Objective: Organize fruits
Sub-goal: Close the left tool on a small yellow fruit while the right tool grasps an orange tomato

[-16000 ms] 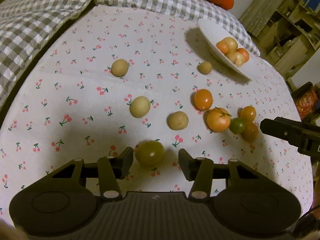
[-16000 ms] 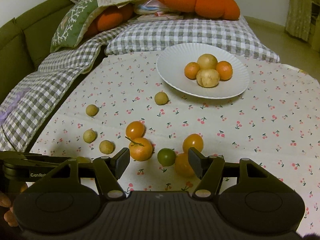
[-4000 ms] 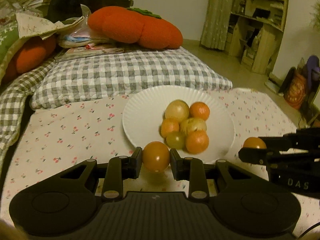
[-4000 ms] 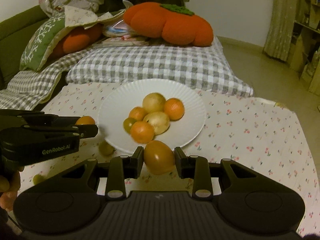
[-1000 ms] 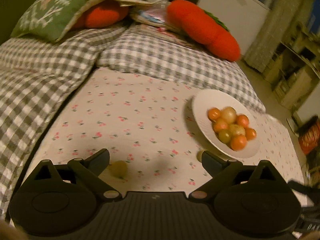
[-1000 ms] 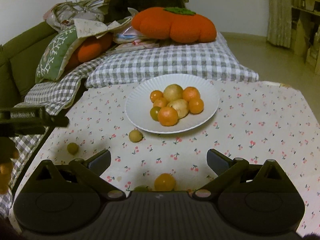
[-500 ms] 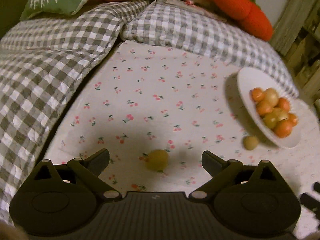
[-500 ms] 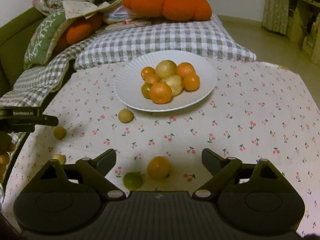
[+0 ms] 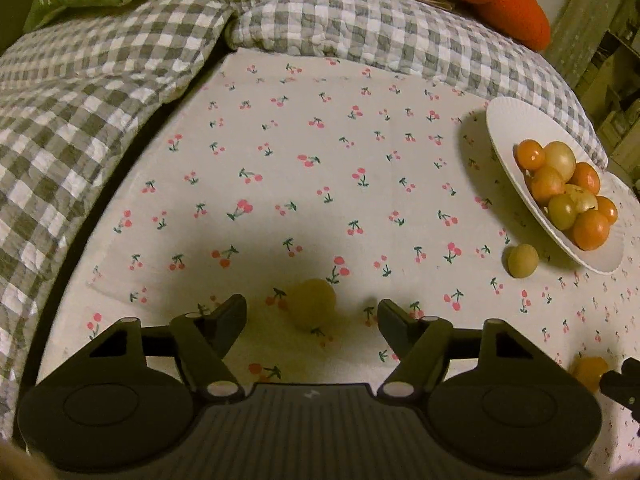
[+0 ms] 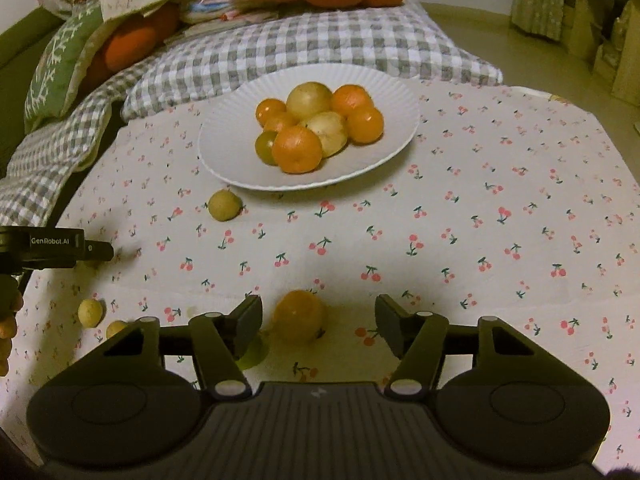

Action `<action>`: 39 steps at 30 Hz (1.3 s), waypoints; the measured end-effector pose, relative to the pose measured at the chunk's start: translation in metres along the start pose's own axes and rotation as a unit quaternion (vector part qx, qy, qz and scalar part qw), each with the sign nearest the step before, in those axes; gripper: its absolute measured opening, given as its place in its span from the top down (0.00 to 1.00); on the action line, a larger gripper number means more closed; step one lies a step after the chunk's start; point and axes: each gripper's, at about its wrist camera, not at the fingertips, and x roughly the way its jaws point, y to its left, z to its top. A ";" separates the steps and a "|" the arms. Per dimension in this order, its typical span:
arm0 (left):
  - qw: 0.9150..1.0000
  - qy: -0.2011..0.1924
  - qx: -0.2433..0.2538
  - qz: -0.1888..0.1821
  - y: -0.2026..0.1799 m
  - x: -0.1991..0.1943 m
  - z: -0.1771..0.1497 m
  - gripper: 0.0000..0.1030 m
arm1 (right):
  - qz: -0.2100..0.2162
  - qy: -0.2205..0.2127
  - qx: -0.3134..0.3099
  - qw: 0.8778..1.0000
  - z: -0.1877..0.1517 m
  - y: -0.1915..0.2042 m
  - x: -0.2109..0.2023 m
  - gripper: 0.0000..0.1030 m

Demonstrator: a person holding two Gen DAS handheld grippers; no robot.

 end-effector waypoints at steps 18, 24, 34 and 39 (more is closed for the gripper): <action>1.000 -0.008 -0.006 -0.004 0.000 0.002 0.001 0.72 | 0.004 0.019 -0.015 1.000 -0.003 0.007 0.011 0.63; 1.000 -0.013 -0.004 -0.006 0.000 0.003 0.001 0.87 | 0.007 0.018 -0.011 1.000 -0.003 0.006 0.013 0.72; 0.999 -0.016 -0.016 -0.027 0.000 -0.001 0.001 0.88 | 0.005 0.011 -0.015 1.000 -0.001 0.004 0.011 0.73; 0.999 -0.022 -0.013 -0.038 -0.005 -0.005 0.001 0.88 | 0.004 0.008 -0.016 1.000 -0.001 0.006 0.010 0.73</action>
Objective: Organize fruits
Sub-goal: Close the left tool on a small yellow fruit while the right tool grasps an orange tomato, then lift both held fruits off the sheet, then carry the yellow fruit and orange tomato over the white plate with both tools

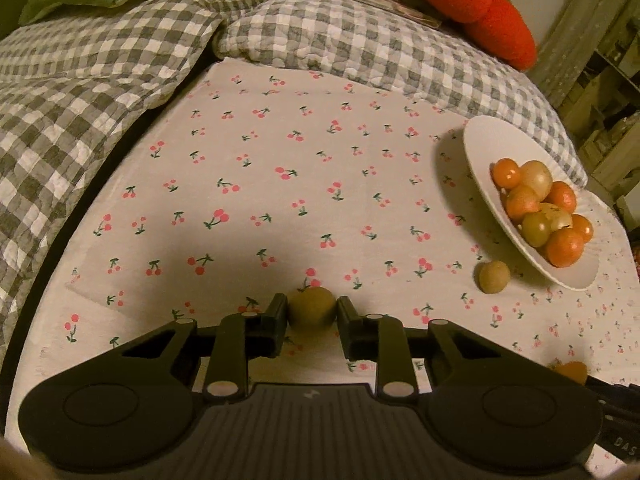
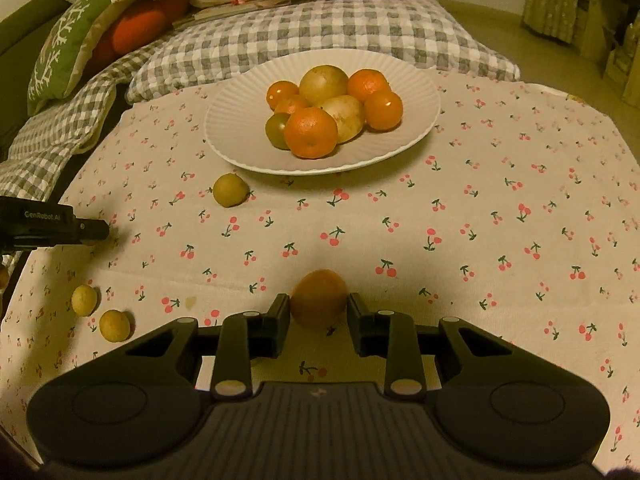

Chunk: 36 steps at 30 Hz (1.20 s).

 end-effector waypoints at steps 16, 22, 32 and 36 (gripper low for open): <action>0.999 -0.026 0.027 -0.013 -0.016 -0.017 -0.002 0.88 | 0.000 -0.024 -0.008 1.000 0.003 0.004 -0.008 0.73; 0.999 -0.033 0.035 -0.018 -0.020 -0.022 -0.002 0.88 | 0.015 -0.037 0.000 0.999 0.005 0.005 -0.017 0.73; 0.996 -0.048 0.055 -0.043 -0.036 -0.032 -0.004 0.88 | 0.033 -0.053 0.015 0.998 0.010 0.004 -0.029 0.73; 0.996 -0.056 0.050 -0.055 -0.037 -0.039 -0.001 0.88 | 0.038 -0.068 0.033 0.996 0.017 -0.006 -0.038 0.73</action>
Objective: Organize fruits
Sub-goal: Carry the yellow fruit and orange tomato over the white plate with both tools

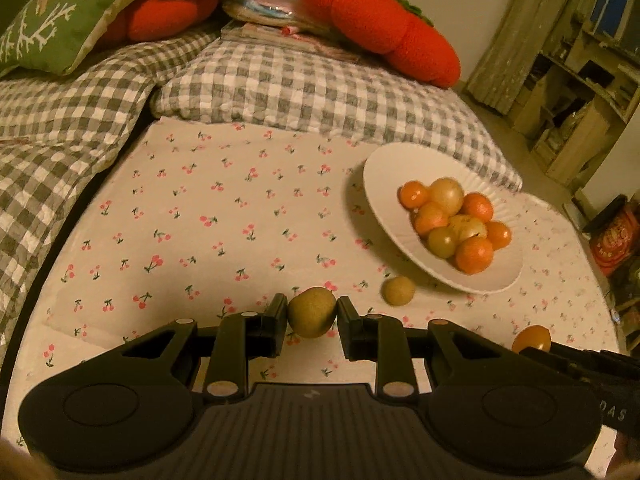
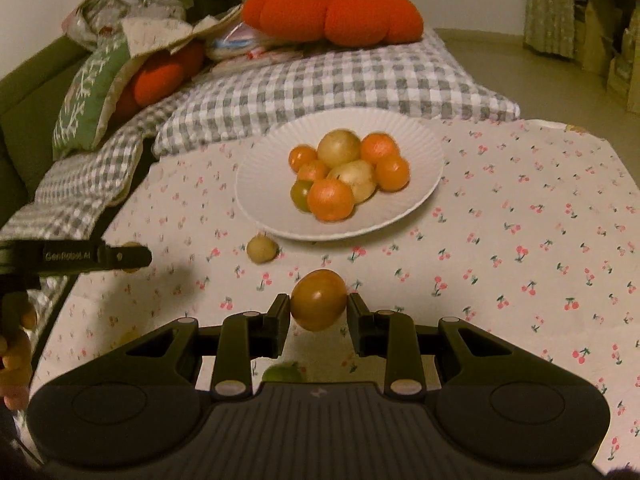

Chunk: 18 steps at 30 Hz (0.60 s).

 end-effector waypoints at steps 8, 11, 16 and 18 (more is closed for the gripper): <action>0.999 -0.016 0.005 -0.028 -0.016 -0.004 0.006 0.88 | -0.003 -0.020 0.038 0.999 0.017 -0.020 -0.005 0.73; 0.999 -0.022 0.018 -0.042 -0.028 -0.001 0.007 0.88 | -0.003 -0.021 0.049 0.999 0.022 -0.025 0.000 0.73; 0.997 -0.035 0.046 -0.041 -0.044 0.008 0.010 0.88 | 0.008 -0.012 0.070 0.997 0.026 -0.034 0.008 0.73; 0.997 -0.033 0.048 -0.043 -0.047 0.015 0.012 0.88 | 0.006 -0.011 0.072 0.997 0.029 -0.035 0.011 0.73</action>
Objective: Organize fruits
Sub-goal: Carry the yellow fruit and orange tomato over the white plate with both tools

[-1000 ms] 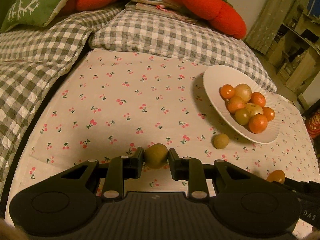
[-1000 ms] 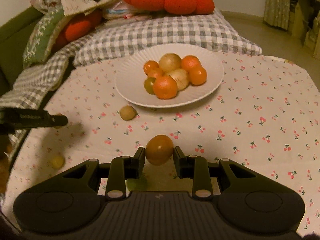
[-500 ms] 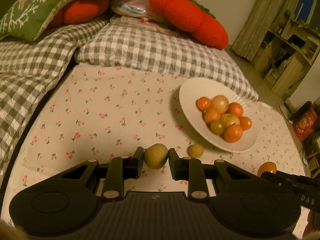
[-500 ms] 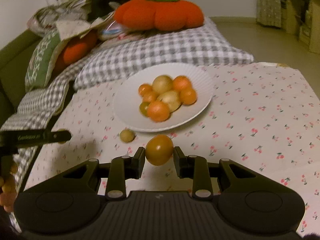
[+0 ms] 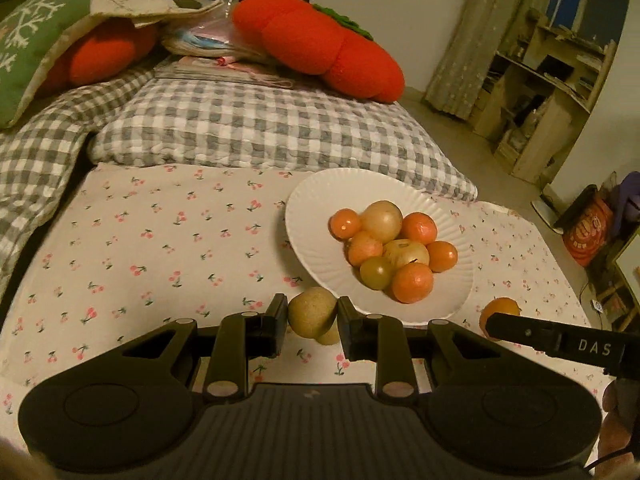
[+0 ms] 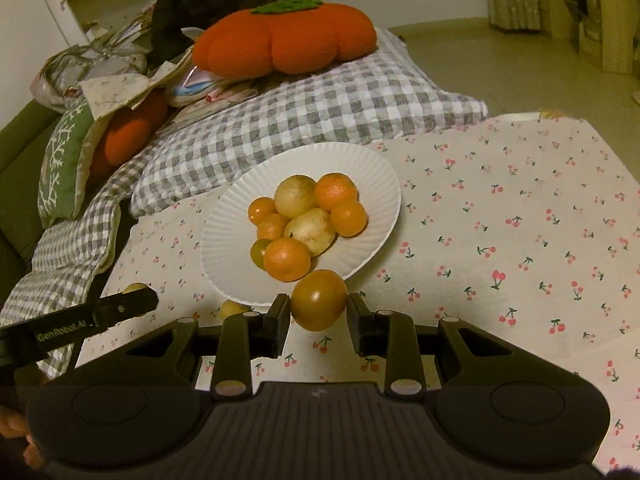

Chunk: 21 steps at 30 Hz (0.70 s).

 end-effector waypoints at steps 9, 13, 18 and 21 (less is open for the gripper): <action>1.000 -0.007 0.001 -0.015 -0.013 0.022 0.013 0.88 | -0.008 -0.012 -0.030 0.999 0.020 -0.003 0.013 0.73; 1.000 -0.004 0.007 -0.014 -0.014 0.035 0.015 0.88 | -0.004 -0.003 -0.025 1.000 0.022 -0.006 0.023 0.73; 1.000 0.003 0.009 -0.024 -0.016 0.048 0.016 0.88 | -0.006 -0.003 -0.043 0.999 0.021 0.001 0.030 0.73; 1.000 0.005 0.016 -0.027 -0.018 0.053 0.015 0.88 | -0.008 -0.001 -0.052 0.999 0.022 0.002 0.033 0.73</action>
